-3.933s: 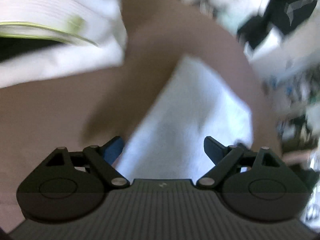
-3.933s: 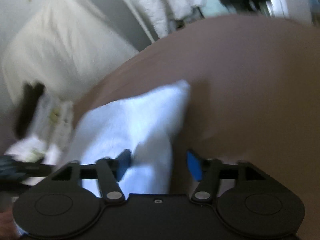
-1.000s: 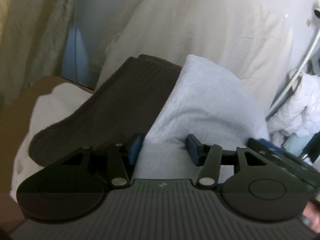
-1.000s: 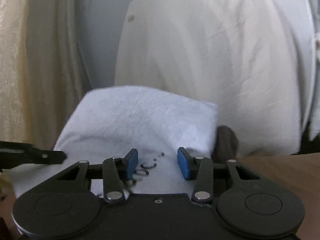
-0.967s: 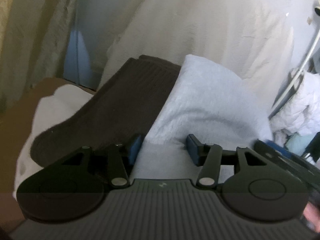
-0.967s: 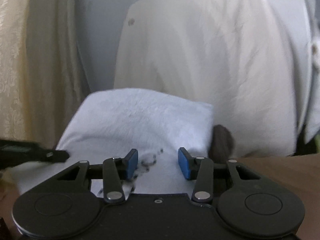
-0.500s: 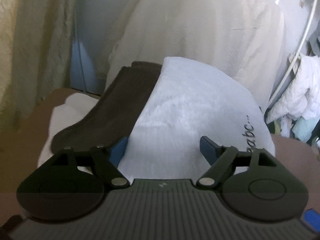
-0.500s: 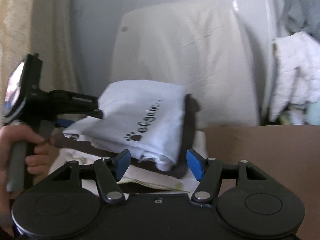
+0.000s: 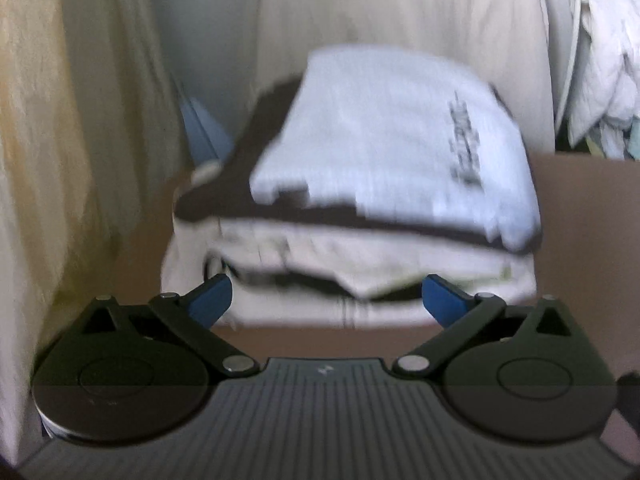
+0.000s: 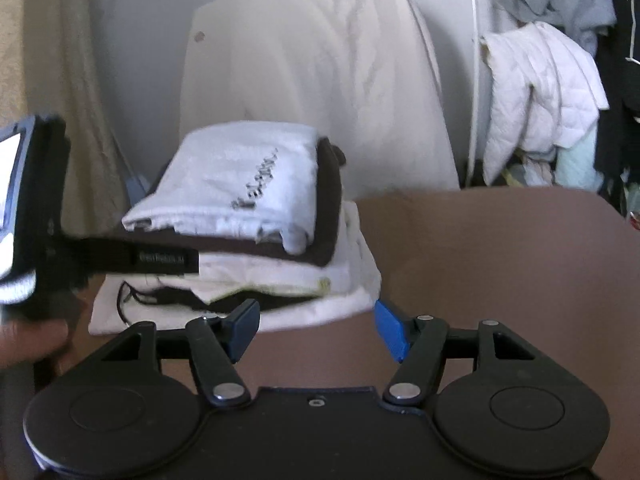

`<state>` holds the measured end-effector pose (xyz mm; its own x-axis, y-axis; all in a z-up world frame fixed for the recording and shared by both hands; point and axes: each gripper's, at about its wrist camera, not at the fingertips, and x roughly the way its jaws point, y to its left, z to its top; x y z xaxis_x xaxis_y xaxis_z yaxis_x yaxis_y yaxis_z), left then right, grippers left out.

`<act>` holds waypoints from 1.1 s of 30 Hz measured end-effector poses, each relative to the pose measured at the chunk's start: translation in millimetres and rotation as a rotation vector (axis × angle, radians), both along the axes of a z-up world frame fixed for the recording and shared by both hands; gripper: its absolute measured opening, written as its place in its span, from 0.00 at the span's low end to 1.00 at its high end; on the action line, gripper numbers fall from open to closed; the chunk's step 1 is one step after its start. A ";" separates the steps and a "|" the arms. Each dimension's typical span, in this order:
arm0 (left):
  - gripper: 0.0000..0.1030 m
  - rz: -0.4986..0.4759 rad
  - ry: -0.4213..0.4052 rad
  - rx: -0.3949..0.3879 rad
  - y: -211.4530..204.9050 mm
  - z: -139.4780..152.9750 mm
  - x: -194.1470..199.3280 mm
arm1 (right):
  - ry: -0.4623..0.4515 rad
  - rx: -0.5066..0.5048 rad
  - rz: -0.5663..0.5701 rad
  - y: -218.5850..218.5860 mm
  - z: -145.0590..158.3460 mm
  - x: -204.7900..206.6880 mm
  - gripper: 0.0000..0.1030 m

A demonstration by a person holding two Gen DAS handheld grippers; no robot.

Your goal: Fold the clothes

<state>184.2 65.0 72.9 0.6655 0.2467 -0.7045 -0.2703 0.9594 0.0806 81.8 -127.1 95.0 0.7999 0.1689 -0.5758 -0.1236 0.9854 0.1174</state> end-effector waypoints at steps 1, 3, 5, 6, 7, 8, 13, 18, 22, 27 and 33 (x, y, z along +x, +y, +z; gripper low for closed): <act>1.00 0.000 0.005 -0.016 0.8 -4.5 -3.8 | 0.002 -0.003 -0.006 -1.3 -1.8 -3.4 0.68; 1.00 0.009 0.011 -0.064 4.0 -8.4 -10.0 | 0.000 -0.015 -0.005 -1.5 -5.3 -8.8 0.69; 1.00 0.026 0.008 -0.096 5.7 -8.1 -13.9 | -0.003 -0.028 0.008 -0.3 -8.7 -12.2 0.75; 1.00 0.024 0.008 -0.096 5.2 -7.5 -14.2 | -0.004 -0.033 0.016 0.3 -10.0 -13.6 0.79; 1.00 0.015 0.011 -0.081 4.4 -7.7 -13.3 | -0.011 -0.034 0.017 1.2 -10.4 -14.5 0.81; 1.00 0.006 0.015 -0.064 3.6 -8.1 -12.2 | -0.019 -0.036 0.016 1.7 -10.3 -15.1 0.81; 1.00 0.025 0.022 -0.034 6.5 -8.3 -11.1 | -0.017 -0.019 -0.012 -1.3 -10.9 -14.5 0.83; 1.00 0.019 0.017 -0.061 7.5 -6.5 -12.8 | -0.008 0.008 -0.030 -4.1 -11.7 -14.8 0.85; 1.00 0.017 0.015 -0.042 3.0 -5.6 -13.3 | -0.016 -0.006 -0.017 -1.3 -12.6 -18.0 0.89; 1.00 0.010 0.026 -0.039 -2.3 -7.7 -10.7 | -0.016 -0.022 -0.003 3.0 -15.2 -15.8 0.89; 1.00 0.003 0.035 -0.029 -5.5 -10.1 -9.7 | -0.008 0.003 -0.021 1.2 -19.2 -11.5 0.90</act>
